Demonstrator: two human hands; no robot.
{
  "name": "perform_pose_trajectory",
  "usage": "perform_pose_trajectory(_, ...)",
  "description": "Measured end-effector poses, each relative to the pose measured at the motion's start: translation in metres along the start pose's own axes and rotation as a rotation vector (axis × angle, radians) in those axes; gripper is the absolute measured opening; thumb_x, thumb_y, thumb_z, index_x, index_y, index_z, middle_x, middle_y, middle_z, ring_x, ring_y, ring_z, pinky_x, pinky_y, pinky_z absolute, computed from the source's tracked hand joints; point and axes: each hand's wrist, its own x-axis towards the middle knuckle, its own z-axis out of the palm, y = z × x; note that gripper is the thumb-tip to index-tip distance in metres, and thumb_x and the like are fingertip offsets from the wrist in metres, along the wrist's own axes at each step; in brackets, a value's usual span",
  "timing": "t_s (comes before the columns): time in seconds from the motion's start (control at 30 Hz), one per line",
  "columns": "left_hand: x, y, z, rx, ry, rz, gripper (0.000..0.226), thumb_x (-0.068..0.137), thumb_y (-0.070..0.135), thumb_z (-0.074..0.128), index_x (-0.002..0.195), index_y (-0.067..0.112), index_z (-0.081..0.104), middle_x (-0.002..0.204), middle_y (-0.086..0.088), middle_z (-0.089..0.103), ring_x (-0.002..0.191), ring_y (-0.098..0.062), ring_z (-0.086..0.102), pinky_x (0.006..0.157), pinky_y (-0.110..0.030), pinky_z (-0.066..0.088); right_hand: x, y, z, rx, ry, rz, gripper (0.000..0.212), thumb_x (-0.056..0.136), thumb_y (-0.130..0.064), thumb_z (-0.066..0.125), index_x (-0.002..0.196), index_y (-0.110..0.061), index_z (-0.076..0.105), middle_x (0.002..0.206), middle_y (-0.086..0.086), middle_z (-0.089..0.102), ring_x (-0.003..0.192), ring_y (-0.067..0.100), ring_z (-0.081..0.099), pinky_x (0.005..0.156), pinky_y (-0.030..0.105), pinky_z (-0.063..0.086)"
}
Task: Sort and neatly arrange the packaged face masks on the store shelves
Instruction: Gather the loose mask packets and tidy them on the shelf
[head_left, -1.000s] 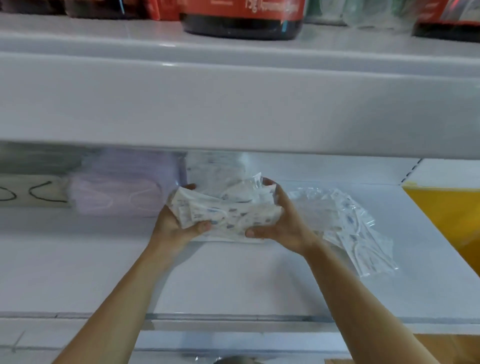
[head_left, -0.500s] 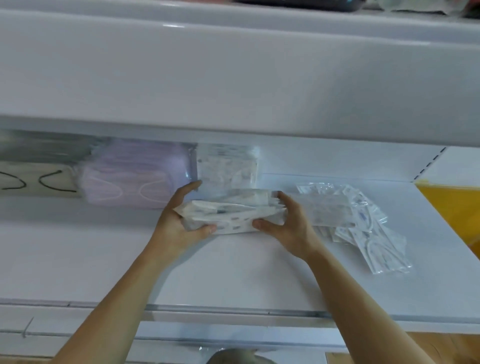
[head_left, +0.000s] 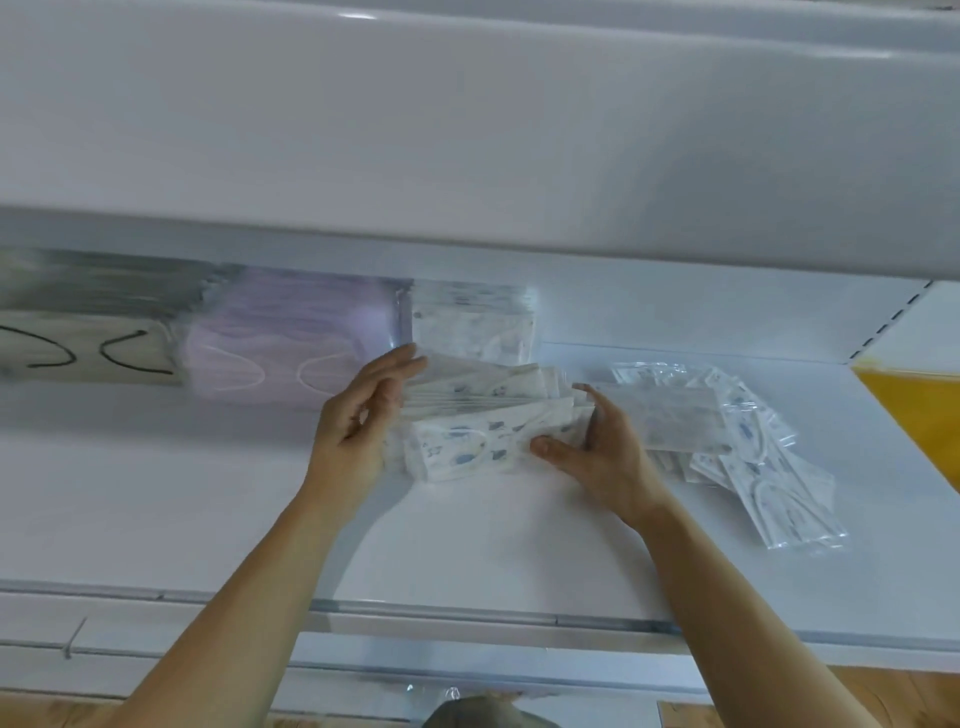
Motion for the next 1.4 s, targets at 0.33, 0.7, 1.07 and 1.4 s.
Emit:
perform_pose_trajectory(0.33,-0.001,-0.004,0.012,0.144,-0.258,-0.137,0.139,0.057,0.038,0.100,0.158,0.053,0.005,0.162,0.020,0.025,0.146,0.003,0.032,0.115,-0.022,0.037,-0.008,-0.013,0.005,0.043,-0.096,-0.077,0.045,0.079,0.008,0.082,0.119,-0.008,0.068,0.113,0.012,0.077,0.107,0.030,0.073,0.100,0.050,0.056)
perform_pose_trajectory(0.7,0.002,-0.006,0.004,0.011,-0.138,-0.218,0.110,0.063,-0.004,0.092,0.148,0.042,0.040,0.122,0.001,0.064,0.105,-0.010,0.069,0.087,-0.019,0.053,-0.015,-0.038,-0.004,-0.350,0.005,-0.384,0.112,0.069,-0.024,0.096,0.154,-0.044,0.027,0.149,-0.018,0.048,0.135,0.004,0.049,0.108,0.018,0.041)
perform_pose_trajectory(1.07,-0.006,-0.016,0.007,0.065,-0.160,-0.203,0.060,0.065,0.016,0.091,0.115,0.030,0.061,0.107,0.005,0.071,0.101,-0.013,0.068,0.091,-0.024,0.052,-0.017,-0.022,-0.013,-0.328,-0.003,-0.320,0.109,0.067,-0.025,0.097,0.155,-0.037,0.033,0.154,-0.012,0.044,0.140,0.008,0.046,0.112,0.026,0.040)
perform_pose_trajectory(1.4,0.002,-0.007,0.017,0.097,-0.023,-0.120,0.053,0.067,0.003,0.056,0.117,0.019,0.051,0.105,0.012,0.061,0.100,-0.011,0.059,0.089,-0.024,0.045,0.001,-0.010,0.004,-0.139,-0.004,-0.182,0.059,0.068,-0.001,0.094,0.116,-0.020,0.065,0.101,-0.008,0.074,0.094,0.008,0.070,0.085,0.021,0.052)
